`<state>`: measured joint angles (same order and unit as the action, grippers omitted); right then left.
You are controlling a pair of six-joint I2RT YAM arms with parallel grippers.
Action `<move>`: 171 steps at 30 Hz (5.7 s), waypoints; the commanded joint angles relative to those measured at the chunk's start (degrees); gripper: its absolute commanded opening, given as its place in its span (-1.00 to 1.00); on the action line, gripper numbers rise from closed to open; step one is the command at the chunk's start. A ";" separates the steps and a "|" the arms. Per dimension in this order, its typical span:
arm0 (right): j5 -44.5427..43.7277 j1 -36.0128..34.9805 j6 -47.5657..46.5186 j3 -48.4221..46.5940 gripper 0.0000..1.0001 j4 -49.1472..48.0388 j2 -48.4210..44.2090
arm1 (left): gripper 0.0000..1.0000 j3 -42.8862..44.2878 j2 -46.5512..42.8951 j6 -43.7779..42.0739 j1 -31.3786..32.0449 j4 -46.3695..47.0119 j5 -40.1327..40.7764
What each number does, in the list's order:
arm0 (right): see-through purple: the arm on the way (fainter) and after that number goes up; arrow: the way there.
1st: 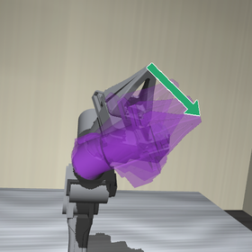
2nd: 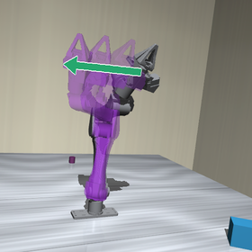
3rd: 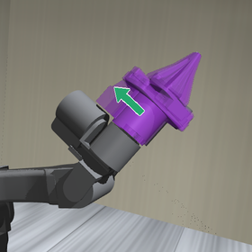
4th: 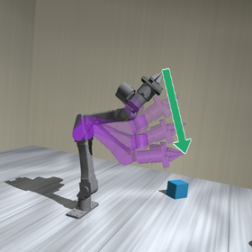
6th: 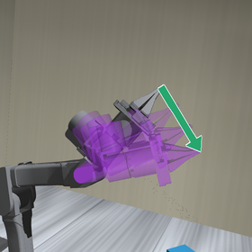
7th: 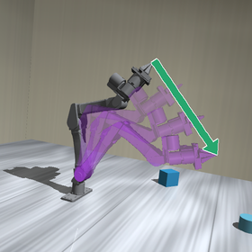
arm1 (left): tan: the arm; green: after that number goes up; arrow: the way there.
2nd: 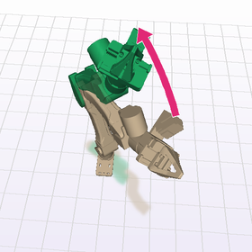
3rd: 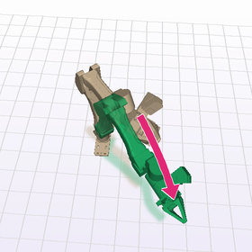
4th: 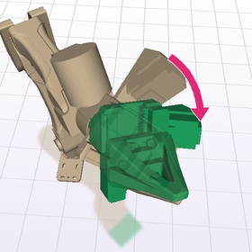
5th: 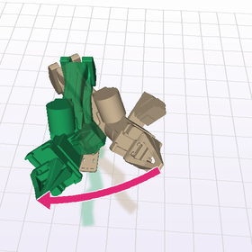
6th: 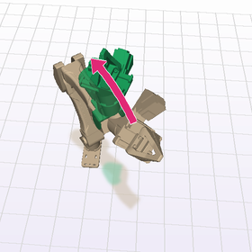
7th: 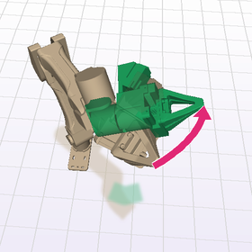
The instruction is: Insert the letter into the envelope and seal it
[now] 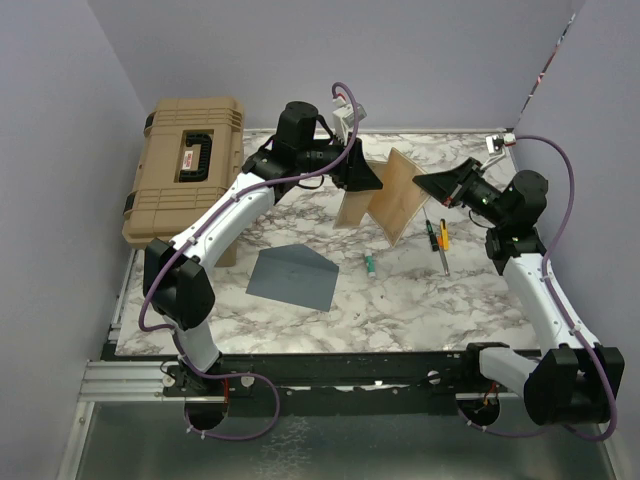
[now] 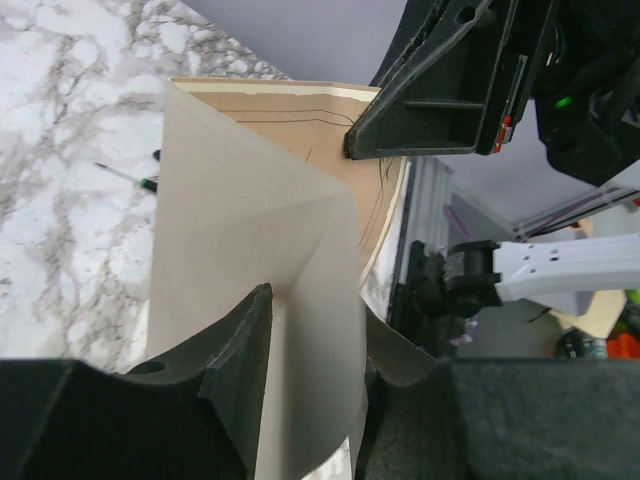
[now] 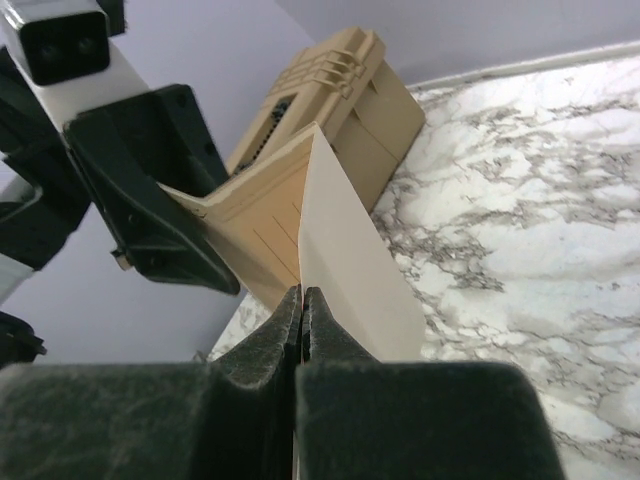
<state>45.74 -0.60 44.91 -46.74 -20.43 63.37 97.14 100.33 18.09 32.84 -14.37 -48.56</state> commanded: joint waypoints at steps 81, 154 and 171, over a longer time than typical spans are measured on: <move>-2.90 -20.93 -34.26 -22.35 -0.39 31.95 10.60 | -1.00 4.69 3.91 9.16 -2.15 -4.29 15.99; -16.49 -20.49 -17.75 -27.25 -0.99 27.68 7.92 | 0.98 -17.70 -12.99 31.60 -9.84 31.92 7.88; -4.39 -20.49 6.61 -23.16 -0.99 6.14 12.17 | 0.32 -19.48 -8.42 49.10 -6.47 51.27 4.32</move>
<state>38.13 -20.95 45.45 -70.76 -8.16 74.43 77.06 90.96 62.11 26.44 30.09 -42.22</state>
